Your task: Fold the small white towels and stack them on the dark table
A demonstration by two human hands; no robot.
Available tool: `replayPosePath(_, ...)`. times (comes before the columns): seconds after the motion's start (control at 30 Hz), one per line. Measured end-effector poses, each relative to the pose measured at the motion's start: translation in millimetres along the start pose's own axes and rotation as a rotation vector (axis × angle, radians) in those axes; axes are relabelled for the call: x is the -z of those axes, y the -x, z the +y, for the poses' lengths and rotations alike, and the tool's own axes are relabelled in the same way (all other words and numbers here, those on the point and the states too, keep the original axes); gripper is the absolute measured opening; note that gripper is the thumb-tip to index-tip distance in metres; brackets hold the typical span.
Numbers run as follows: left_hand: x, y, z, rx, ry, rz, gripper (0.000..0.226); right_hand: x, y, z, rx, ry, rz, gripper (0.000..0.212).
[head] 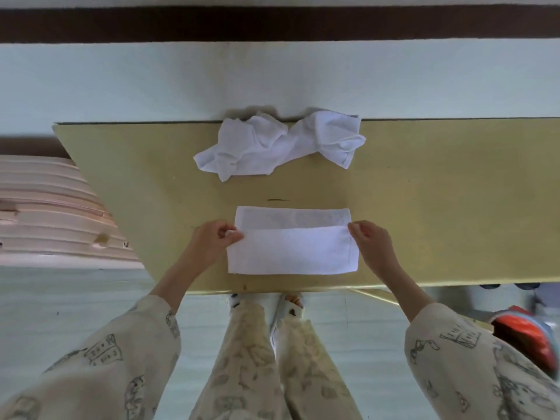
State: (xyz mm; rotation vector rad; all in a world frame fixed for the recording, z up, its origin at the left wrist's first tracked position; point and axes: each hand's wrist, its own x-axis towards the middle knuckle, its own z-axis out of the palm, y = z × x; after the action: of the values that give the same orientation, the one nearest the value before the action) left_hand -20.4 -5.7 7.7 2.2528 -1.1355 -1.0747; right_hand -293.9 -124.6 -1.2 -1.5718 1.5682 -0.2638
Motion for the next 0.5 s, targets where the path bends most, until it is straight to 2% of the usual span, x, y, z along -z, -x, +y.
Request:
replayPosePath(0.03, -1.7, -8.4, -0.8, 0.019, 0.048, 0.021, 0.004, -3.6, -5.9, 0.1, -0.007, -0.023, 0.017, 0.025)
replayPosePath(0.13, -8.7, -32.2, -3.3, 0.093, 0.196, 0.066, 0.01, -10.7, -22.6, 0.1, -0.031, -0.091, 0.076, 0.012)
replayPosePath(0.23, -15.5, -49.2, -3.0, 0.145, 0.251, 0.093, 0.011, -15.4, -38.6, 3.2, -0.057, -0.106, 0.118, 0.012)
replayPosePath(0.5, -23.8, -68.2, -4.2, 0.229, 0.169, 0.105, 0.019, -28.0, -57.2, 12.1, -0.093, -0.073, 0.168, 0.008)
